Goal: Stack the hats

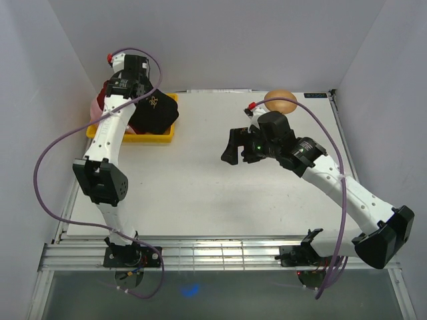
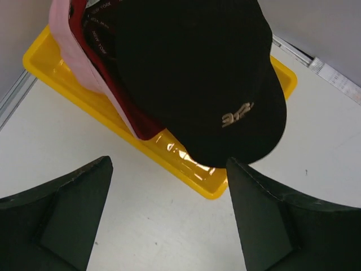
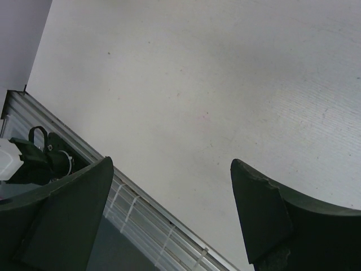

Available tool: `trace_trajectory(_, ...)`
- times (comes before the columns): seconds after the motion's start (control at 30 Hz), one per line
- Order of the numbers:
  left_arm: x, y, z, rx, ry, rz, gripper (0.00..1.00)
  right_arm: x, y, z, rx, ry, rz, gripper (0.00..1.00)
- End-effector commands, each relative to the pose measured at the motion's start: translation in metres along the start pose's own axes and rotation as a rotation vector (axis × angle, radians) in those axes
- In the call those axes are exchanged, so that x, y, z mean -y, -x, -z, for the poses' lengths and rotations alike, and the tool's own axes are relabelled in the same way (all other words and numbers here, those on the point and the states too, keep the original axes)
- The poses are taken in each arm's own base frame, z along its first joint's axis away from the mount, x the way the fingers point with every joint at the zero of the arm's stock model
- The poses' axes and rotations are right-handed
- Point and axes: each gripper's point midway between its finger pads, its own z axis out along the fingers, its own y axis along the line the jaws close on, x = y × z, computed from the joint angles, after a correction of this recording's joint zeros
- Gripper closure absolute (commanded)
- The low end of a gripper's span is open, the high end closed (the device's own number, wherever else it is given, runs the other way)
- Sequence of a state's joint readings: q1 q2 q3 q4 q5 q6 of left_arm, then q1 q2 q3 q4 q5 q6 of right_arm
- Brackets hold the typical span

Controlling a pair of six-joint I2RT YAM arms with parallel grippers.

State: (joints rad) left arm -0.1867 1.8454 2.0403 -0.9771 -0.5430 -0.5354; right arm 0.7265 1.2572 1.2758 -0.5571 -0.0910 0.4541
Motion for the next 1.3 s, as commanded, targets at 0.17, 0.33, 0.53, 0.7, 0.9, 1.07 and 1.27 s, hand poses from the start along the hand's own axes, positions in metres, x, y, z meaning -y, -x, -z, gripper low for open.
trace_trajectory(0.17, -0.006, 0.068, -0.046, 0.173, 0.019, 0.128, 0.07, -0.021, 0.024, 0.004, 0.050, 0.099, 0.060, 0.11)
trace_trajectory(0.33, -0.005, 0.065, -0.079, 0.168, 0.017, 0.143, 0.07, -0.023, 0.032, 0.002, 0.059, 0.108, 0.079, 0.11)
trace_trajectory(0.53, 0.010, 0.055, -0.108, 0.141, -0.046, 0.125, 0.07, -0.023, 0.036, -0.003, 0.059, 0.111, 0.097, 0.11)
trace_trajectory(0.7, 0.017, 0.053, -0.113, 0.131, -0.070, 0.126, 0.36, -0.019, 0.030, -0.008, 0.047, 0.100, 0.103, 0.10)
trace_trajectory(0.9, 0.015, 0.073, -0.100, 0.176, -0.085, 0.123, 0.81, -0.016, 0.030, -0.008, 0.055, 0.088, 0.114, 0.11)
trace_trajectory(1.07, 0.015, 0.095, -0.078, 0.227, -0.114, 0.134, 1.00, -0.014, 0.031, -0.007, 0.057, 0.079, 0.121, 0.11)
trace_trajectory(1.27, 0.020, 0.122, -0.039, 0.281, -0.208, 0.138, 1.00, -0.013, 0.035, -0.006, 0.072, 0.068, 0.123, 0.11)
